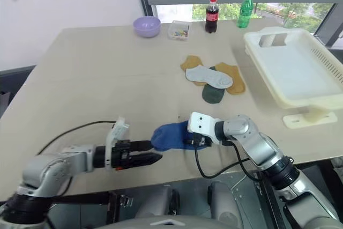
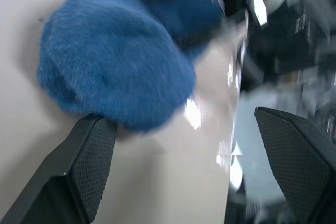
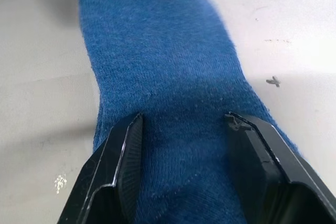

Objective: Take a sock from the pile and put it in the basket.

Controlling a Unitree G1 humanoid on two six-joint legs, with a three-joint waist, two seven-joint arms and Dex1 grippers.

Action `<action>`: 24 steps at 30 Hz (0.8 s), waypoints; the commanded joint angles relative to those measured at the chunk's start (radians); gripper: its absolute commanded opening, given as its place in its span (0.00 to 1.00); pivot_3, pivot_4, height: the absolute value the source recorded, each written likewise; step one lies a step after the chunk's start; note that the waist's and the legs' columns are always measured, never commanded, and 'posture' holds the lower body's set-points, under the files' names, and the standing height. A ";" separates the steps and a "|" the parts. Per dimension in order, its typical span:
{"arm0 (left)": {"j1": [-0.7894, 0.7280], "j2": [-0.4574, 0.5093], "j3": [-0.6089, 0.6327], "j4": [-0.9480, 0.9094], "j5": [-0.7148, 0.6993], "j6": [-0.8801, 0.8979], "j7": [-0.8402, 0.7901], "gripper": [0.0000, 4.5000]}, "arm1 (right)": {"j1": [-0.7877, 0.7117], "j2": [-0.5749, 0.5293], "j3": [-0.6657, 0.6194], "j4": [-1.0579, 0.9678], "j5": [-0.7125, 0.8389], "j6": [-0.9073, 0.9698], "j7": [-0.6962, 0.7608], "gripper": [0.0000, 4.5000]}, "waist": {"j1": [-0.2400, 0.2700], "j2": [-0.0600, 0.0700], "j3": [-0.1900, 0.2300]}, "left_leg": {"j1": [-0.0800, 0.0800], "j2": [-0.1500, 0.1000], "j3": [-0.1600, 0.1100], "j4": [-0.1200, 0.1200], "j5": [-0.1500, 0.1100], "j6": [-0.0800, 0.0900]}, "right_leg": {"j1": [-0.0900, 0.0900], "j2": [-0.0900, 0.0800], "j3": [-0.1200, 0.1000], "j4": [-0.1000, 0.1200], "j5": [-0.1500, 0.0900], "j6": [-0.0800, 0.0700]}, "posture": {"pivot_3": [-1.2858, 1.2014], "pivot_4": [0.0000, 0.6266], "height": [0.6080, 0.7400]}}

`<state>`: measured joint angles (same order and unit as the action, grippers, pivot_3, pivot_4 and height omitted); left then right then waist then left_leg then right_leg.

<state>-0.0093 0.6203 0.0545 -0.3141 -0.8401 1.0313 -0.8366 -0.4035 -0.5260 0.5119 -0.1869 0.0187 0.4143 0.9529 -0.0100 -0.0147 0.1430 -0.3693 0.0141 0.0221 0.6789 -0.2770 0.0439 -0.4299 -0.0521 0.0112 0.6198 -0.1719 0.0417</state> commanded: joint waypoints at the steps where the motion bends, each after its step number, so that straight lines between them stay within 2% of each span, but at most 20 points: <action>1: 0.014 -0.044 0.017 0.071 0.012 0.086 0.133 0.99 | 0.022 0.000 0.043 0.037 -0.035 0.023 0.009 0.56 | -0.001 0.001 0.000 | 0.002 0.000 -0.001 0.000 -0.001 -0.001 | 0.002 0.000 0.000 0.000 0.000 0.000 | 0.52 0.24 0.96; 8: -0.047 -0.130 0.140 0.128 -0.055 0.126 0.227 0.99 | 0.019 0.004 0.044 0.044 -0.044 0.018 0.018 0.56 | -0.004 0.002 0.000 | 0.006 -0.001 -0.003 0.000 -0.003 -0.005 | 0.005 -0.002 -0.002 0.000 0.000 0.000 | 0.52 0.24 0.96; 14: -0.073 -0.195 0.245 0.145 -0.201 0.191 0.281 0.99 | 0.015 0.008 0.050 0.051 -0.051 0.014 0.020 0.56 | -0.006 -0.001 0.004 | 0.005 0.000 -0.004 -0.001 -0.003 -0.005 | 0.004 -0.001 -0.004 0.000 0.000 0.000 | 0.52 0.24 0.96; 24: -0.049 -0.199 0.270 0.096 -0.404 0.277 0.274 0.99 | 0.005 0.012 0.052 0.062 -0.064 0.007 0.027 0.56 | -0.009 -0.006 0.007 | 0.002 0.000 -0.003 -0.011 -0.001 -0.001 | 0.003 0.000 -0.004 -0.012 0.000 0.000 | 0.52 0.24 0.96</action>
<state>-0.0572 0.4143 0.3136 -0.1865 -1.2009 1.3020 -0.5547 -0.4196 -0.5058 0.5193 -0.1791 0.0035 0.4020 0.9859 -0.0194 -0.0204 0.1500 -0.3693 0.0146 0.0193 0.6678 -0.2774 0.0431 -0.4295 -0.0520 0.0075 0.6080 -0.1722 0.0418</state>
